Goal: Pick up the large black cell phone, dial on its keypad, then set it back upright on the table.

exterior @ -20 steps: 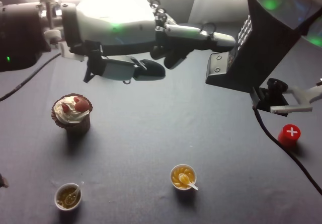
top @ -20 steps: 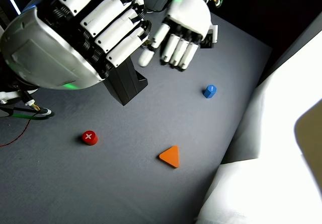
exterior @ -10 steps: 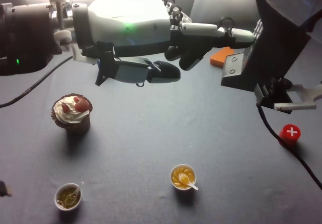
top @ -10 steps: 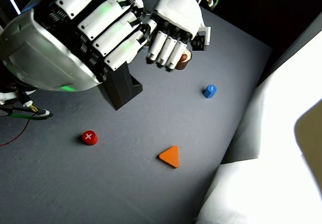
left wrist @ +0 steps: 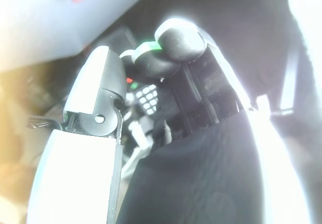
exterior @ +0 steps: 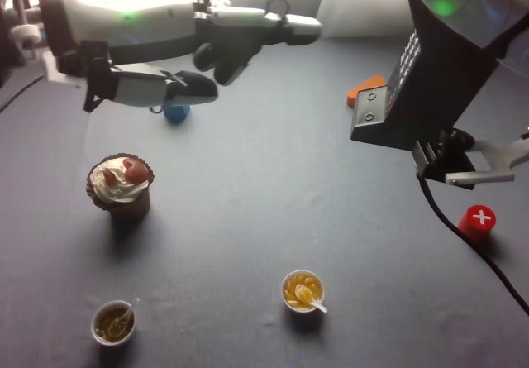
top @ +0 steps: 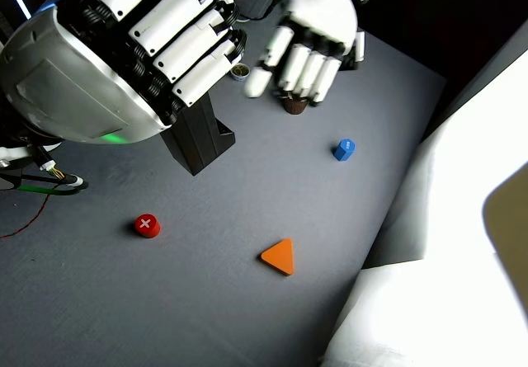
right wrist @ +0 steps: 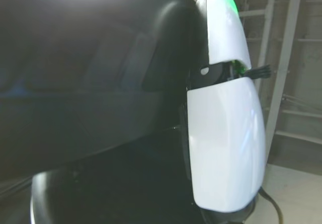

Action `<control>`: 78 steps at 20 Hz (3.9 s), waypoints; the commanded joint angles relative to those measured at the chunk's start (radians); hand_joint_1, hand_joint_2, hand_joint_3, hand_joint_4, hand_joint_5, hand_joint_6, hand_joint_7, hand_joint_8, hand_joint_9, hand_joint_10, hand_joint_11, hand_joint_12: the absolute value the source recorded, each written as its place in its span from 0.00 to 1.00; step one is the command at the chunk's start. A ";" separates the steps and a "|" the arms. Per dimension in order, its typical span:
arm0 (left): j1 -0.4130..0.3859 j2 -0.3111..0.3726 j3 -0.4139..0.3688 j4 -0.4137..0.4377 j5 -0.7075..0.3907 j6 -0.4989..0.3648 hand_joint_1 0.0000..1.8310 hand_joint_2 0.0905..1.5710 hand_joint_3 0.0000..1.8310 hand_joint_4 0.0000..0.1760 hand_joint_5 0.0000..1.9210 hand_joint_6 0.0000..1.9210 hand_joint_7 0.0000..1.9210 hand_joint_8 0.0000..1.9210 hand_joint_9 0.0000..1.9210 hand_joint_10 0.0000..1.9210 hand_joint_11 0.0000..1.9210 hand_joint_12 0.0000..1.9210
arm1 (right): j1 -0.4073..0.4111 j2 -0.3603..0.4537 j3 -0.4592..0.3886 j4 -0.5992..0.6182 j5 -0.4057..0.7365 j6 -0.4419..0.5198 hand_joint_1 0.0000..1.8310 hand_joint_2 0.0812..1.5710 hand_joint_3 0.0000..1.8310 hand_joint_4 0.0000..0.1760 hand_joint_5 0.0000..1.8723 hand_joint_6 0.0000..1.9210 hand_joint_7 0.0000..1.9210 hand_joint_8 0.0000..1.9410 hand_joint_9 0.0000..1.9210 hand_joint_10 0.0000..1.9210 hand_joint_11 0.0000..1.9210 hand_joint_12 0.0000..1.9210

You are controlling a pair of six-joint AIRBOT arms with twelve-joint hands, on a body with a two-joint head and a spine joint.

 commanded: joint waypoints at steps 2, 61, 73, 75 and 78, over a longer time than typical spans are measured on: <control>-0.010 0.005 0.026 -0.088 -0.095 -0.006 0.71 0.81 0.00 0.55 0.04 0.00 0.34 0.83 0.39 1.00 0.36 1.00 | 0.012 0.012 0.004 -0.013 0.115 0.018 0.81 0.73 0.00 0.00 0.44 0.59 0.44 0.56 0.42 0.67 0.37 0.91; -0.013 0.175 -0.160 0.071 -0.085 -0.617 0.11 0.79 0.00 0.00 0.34 0.00 0.43 0.01 0.39 0.07 0.21 0.44 | -0.083 -0.058 0.073 0.053 0.199 0.043 0.81 0.71 0.00 0.00 0.46 0.54 0.47 0.51 0.46 0.62 0.38 0.88; -0.035 0.182 -0.202 0.013 -0.044 -0.692 0.00 0.73 0.00 0.00 0.14 0.00 0.19 0.01 0.12 0.00 0.00 0.26 | -0.133 -0.113 0.096 0.038 0.199 0.049 0.76 0.72 0.00 0.00 0.48 0.55 0.46 0.55 0.42 0.70 0.35 0.77; -0.037 0.182 -0.197 -0.056 -0.056 -0.682 0.00 0.73 0.00 0.00 0.14 0.00 0.17 0.00 0.11 0.00 0.00 0.22 | -0.147 -0.117 0.112 0.024 0.199 0.049 0.75 0.71 0.00 0.00 0.50 0.53 0.48 0.54 0.42 0.70 0.34 0.70; -0.039 0.182 -0.200 -0.050 0.024 -0.760 0.00 0.73 0.00 0.00 0.14 0.00 0.17 0.00 0.11 0.00 0.00 0.22 | -0.167 -0.117 0.138 -0.010 0.199 0.049 0.75 0.71 0.00 0.00 0.51 0.52 0.48 0.54 0.42 0.70 0.34 0.70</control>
